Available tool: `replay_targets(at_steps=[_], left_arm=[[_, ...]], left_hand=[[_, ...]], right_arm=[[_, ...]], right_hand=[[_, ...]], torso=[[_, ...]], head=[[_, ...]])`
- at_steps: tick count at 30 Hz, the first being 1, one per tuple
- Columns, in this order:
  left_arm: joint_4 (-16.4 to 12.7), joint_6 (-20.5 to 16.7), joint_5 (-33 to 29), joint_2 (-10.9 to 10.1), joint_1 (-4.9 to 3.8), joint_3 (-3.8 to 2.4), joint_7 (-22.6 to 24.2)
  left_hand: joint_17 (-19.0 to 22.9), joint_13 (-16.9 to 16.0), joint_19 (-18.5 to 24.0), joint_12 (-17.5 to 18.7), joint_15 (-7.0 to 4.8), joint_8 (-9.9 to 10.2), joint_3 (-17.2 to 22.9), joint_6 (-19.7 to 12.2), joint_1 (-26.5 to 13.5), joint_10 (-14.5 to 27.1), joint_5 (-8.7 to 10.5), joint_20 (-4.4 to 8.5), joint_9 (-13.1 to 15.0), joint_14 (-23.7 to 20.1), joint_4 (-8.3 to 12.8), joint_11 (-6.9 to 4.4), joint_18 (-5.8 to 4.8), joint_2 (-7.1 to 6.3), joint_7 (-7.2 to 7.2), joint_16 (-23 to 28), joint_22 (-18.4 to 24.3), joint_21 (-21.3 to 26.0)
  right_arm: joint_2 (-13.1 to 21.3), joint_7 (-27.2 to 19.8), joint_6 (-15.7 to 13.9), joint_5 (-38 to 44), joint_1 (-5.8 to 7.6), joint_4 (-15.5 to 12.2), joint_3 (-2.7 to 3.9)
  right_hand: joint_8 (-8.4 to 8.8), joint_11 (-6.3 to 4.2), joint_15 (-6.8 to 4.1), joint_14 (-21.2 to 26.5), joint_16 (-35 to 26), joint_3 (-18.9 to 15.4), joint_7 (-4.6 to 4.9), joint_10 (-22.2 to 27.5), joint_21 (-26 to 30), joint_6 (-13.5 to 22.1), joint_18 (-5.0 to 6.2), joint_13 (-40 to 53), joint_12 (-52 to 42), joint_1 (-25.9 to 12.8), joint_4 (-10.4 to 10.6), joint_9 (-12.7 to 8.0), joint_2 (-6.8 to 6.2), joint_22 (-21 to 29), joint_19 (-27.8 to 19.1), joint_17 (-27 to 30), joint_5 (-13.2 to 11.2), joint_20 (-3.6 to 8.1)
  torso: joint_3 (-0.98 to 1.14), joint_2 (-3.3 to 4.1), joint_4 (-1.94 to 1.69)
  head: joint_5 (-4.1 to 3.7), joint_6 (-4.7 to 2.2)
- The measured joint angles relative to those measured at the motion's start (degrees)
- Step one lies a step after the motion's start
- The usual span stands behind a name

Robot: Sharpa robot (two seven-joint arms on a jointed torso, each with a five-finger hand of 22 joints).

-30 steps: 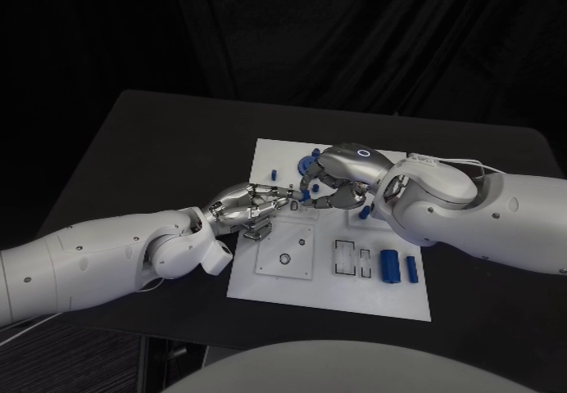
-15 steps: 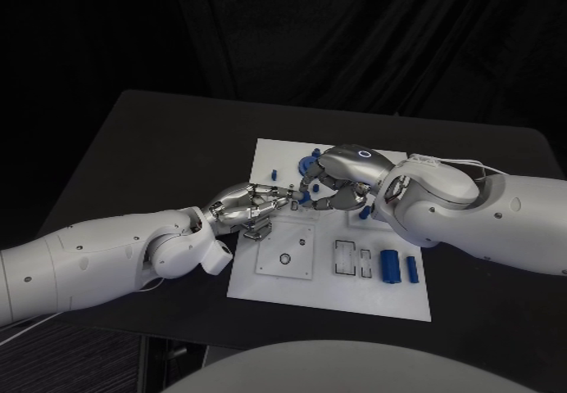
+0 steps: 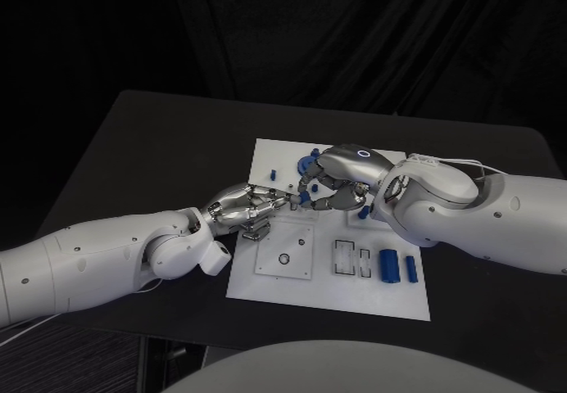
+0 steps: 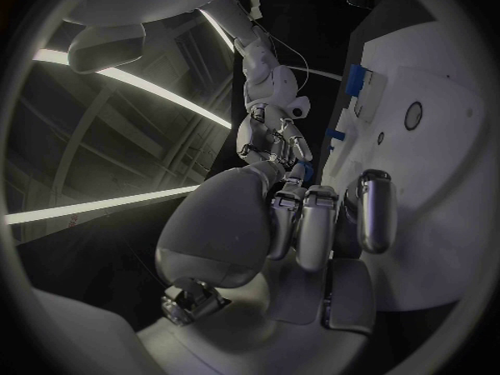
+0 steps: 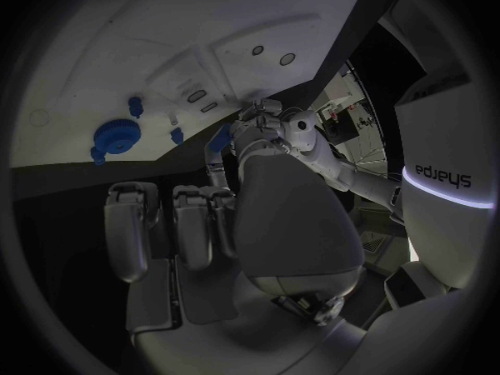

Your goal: Assemble the parts on the task board

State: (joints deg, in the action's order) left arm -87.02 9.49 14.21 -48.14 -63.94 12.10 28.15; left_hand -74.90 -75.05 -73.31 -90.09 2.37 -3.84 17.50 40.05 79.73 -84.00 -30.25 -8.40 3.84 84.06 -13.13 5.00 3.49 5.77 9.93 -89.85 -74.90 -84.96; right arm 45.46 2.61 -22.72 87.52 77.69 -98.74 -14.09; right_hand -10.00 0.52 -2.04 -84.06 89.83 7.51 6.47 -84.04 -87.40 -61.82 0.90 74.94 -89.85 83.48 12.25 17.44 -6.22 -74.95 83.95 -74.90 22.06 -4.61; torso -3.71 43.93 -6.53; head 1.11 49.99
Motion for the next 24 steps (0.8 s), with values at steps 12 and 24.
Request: replay_targets(at_steps=[12, 24], left_arm=[[0.0, 0.0, 0.0, 0.0, 0.03, 0.02, -0.1], [0.1, 0.0, 0.0, 0.0, 0.05, 0.05, -0.3]], left_hand=[[0.0, 0.0, 0.0, 0.0, 0.20, 0.0, 0.0, 0.0, -0.2, 0.0, 0.00, 0.00, 0.1, -0.2, 0.0, 0.00, 0.00, -0.22, 0.00, 0.0, 0.0, 0.0], [0.0, 0.0, 0.0, 0.0, 0.41, -0.1, -0.2, -0.9, -0.2, 0.0, 0.00, -0.44, -0.1, 0.0, -0.2, 0.36, 0.00, -0.22, 0.22, 0.0, 0.0, 0.2]], right_arm=[[0.1, -0.1, -0.2, -0.1, 0.00, -0.2, 0.02], [0.1, -0.1, -0.2, -0.1, 0.00, -0.5, 0.04]], right_hand=[[0.24, 0.00, 0.00, 0.0, 0.0, 0.0, -0.30, 0.0, 0.0, 0.1, 0.00, 0.0, 0.0, -0.1, 0.0, 0.8, -0.06, 0.0, 0.0, 0.0, -0.2, 0.00], [-0.01, 0.00, 0.00, 0.0, 0.0, 0.0, -0.37, 0.0, 0.0, 0.0, 0.00, 0.0, 0.0, -0.1, 0.0, 0.9, -0.13, 0.0, 0.0, 0.0, -0.2, 0.00]], torso=[[-0.04, 0.01, 0.03], [-0.04, -0.01, 0.04]], head=[[0.16, 0.00], [0.16, 0.00]])
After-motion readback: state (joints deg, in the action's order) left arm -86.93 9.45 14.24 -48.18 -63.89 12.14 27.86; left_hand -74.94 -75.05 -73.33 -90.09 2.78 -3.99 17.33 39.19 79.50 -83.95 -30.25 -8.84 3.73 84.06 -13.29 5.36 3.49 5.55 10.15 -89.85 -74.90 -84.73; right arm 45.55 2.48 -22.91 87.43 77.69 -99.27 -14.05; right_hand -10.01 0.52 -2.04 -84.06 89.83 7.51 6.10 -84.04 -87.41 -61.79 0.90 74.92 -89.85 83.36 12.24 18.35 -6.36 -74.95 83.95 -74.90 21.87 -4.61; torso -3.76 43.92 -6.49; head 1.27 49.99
